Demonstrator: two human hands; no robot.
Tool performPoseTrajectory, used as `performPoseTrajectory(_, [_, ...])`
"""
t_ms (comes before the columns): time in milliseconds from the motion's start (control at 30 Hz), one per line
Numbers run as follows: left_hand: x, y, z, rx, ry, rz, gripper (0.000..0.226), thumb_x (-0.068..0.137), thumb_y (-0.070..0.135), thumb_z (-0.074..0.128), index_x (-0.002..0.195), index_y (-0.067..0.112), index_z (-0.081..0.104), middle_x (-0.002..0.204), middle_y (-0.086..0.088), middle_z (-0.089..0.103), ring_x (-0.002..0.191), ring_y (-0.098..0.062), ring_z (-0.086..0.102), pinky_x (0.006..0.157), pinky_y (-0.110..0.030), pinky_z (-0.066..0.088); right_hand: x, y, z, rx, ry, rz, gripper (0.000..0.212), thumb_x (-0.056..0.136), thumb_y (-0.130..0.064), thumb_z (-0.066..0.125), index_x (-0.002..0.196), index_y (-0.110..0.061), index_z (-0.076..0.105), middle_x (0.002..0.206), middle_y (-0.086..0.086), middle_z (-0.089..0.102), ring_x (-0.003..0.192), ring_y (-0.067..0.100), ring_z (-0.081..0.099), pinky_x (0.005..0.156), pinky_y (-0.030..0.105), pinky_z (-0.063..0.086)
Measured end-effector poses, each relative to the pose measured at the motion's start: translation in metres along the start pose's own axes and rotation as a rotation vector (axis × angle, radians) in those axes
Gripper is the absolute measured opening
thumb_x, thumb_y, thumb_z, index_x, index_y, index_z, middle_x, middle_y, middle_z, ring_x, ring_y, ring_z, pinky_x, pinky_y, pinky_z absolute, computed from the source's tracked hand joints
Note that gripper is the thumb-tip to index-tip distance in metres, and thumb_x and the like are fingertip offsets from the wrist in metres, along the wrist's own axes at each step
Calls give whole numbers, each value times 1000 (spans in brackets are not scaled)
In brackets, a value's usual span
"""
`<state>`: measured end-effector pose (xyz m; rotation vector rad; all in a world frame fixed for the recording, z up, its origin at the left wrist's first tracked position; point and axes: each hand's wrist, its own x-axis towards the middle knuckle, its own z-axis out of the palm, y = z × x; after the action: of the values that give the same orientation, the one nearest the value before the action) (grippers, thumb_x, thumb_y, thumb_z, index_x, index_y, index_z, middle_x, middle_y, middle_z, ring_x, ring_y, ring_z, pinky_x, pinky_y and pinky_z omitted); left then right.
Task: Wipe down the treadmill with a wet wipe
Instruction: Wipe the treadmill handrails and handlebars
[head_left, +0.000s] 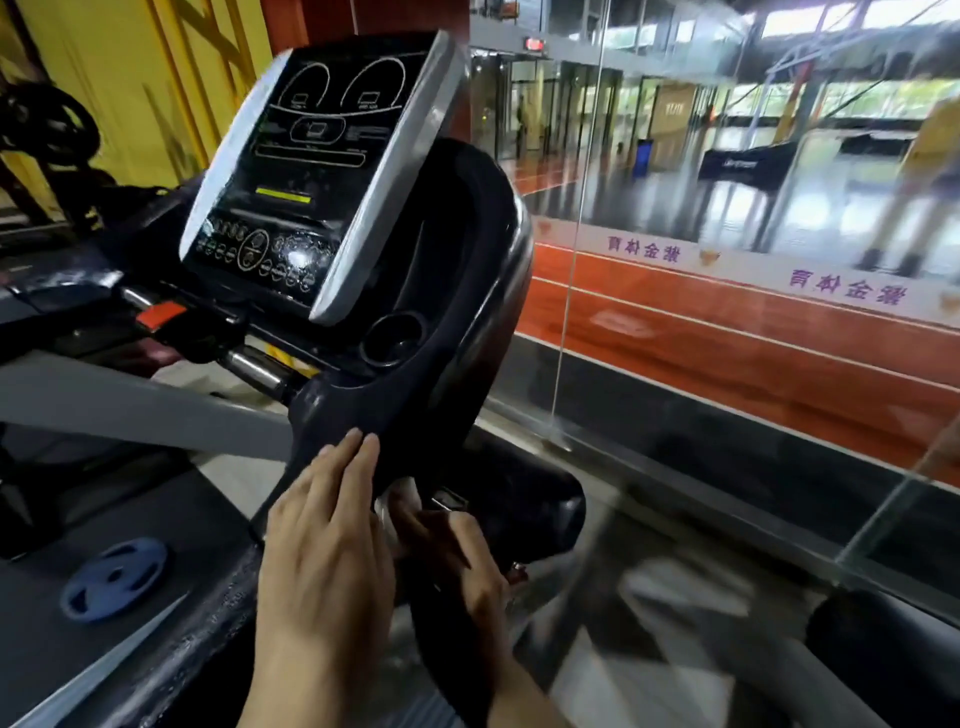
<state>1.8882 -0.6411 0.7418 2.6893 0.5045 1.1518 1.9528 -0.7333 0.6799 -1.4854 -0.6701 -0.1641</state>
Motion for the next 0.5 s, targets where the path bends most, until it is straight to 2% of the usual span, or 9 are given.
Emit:
performPoseTrajectory(33, [-1, 2, 1, 4, 21, -4, 55, 93, 18, 32, 138, 1, 57, 144, -17, 57, 128, -40, 55, 106, -39, 30, 0, -4, -2, 18, 35, 25, 12, 97, -14, 65, 103, -12, 75, 105, 12, 71, 104, 17, 68, 92, 35, 54])
performPoseTrajectory(100, [0, 7, 2, 6, 16, -33, 51, 94, 16, 34, 137, 2, 58, 143, -16, 58, 127, -40, 55, 107, -44, 35, 25, -1, -8, -11, 122, 44, 11, 94, -19, 70, 97, -10, 74, 90, 4, 72, 84, 8, 66, 78, 23, 52])
performPoseTrajectory(133, [0, 9, 2, -3, 18, -48, 49, 96, 16, 36, 137, 4, 58, 142, -14, 58, 127, -38, 55, 107, -47, 38, 46, -2, -14, -39, 161, 13, 13, 93, -12, 69, 104, -9, 75, 88, 1, 68, 79, 7, 63, 76, 19, 48])
performPoseTrajectory(200, [2, 13, 2, -30, 28, -73, 47, 98, 20, 36, 138, 7, 58, 143, -10, 58, 129, -35, 54, 108, -49, 40, 96, 10, -26, -240, 229, -169, 41, 87, 7, 63, 123, -10, 70, 93, 0, 59, 80, 8, 57, 76, 16, 45])
performPoseTrajectory(233, [3, 16, 3, -36, 31, -86, 48, 99, 23, 35, 139, 8, 58, 144, -8, 57, 131, -34, 53, 110, -48, 39, 121, 17, -33, -303, 242, -207, 48, 85, 10, 61, 127, -13, 68, 95, 0, 56, 81, 7, 54, 76, 15, 43])
performPoseTrajectory(300, [5, 23, 4, -25, 48, -88, 47, 99, 23, 38, 140, 9, 56, 146, -7, 55, 132, -33, 51, 111, -46, 36, 168, 24, -44, -334, 311, -212, 47, 86, 8, 61, 127, -14, 68, 94, 1, 57, 81, 3, 51, 74, 12, 40])
performPoseTrajectory(400, [16, 35, 7, 19, 29, -98, 48, 97, 20, 45, 143, 8, 53, 148, -7, 53, 133, -32, 50, 112, -44, 33, 199, 26, -55, -342, 319, -250, 48, 87, 8, 59, 129, -13, 66, 91, 1, 54, 80, 6, 48, 74, 21, 46])
performPoseTrajectory(500, [36, 44, 21, 94, -3, -106, 50, 96, 21, 44, 144, 7, 50, 147, -10, 52, 132, -35, 50, 111, -49, 37, 173, 33, -59, -343, 144, -406, 50, 84, 7, 55, 131, -10, 65, 94, 4, 55, 87, 18, 55, 81, 29, 49])
